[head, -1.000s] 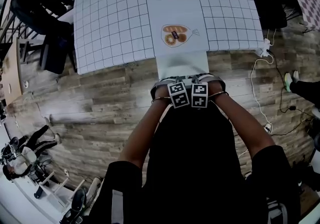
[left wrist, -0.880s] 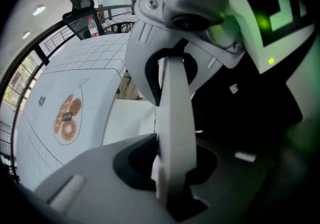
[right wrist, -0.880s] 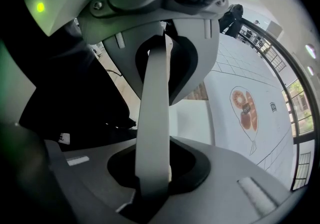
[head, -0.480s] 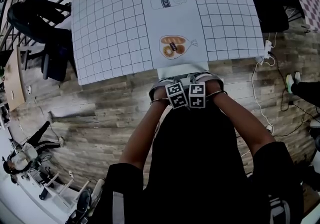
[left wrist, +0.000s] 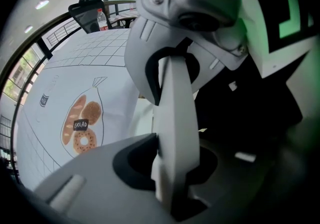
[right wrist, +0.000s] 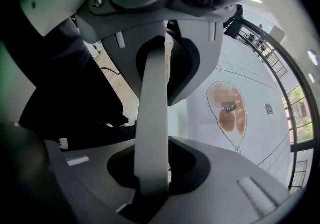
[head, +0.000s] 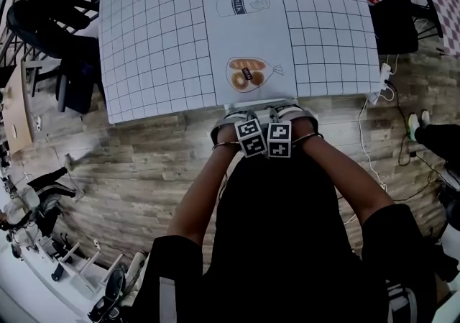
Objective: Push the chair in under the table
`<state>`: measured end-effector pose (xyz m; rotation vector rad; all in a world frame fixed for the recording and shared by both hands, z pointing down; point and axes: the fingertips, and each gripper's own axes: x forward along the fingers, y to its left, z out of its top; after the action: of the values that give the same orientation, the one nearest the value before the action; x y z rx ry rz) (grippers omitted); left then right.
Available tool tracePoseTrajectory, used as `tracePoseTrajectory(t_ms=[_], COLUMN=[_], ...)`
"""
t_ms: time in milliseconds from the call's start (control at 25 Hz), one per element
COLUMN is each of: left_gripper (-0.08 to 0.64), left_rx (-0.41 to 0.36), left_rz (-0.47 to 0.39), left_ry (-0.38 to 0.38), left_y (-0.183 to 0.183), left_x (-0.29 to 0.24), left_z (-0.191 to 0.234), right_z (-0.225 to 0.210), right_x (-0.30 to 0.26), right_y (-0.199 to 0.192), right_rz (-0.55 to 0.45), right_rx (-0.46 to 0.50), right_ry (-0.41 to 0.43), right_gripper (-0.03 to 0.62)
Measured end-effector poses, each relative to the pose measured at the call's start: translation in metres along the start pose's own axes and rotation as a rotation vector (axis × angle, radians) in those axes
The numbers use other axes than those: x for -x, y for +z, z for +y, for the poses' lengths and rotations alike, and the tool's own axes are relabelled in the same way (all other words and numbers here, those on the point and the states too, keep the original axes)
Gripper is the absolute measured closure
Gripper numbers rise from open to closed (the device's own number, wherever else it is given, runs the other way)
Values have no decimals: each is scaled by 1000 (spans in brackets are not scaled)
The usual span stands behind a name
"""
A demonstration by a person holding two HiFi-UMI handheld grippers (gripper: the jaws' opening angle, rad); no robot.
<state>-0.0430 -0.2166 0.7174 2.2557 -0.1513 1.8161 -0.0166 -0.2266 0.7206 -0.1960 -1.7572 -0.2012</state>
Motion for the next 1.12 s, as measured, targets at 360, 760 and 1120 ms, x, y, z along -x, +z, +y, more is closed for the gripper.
tracePoseTrajectory(t_ms=[360,760,1120], left_gripper=[468,463,463], left_rx=[-17,3,-13], left_rz=[12,3,8], left_ry=[10,8,4], left_y=[-9,-8,-7], left_x=[-4,-3,-5], left_z=[18,42,53], right_z=[-16,-40,-51], right_x=[-9,-13,-15], right_y=[6,4,2], right_rz=[-4,-1,0], right_rx=[-16,-13,-22], right_ry=[-25,-36,-38], right_gripper=[518,518,518])
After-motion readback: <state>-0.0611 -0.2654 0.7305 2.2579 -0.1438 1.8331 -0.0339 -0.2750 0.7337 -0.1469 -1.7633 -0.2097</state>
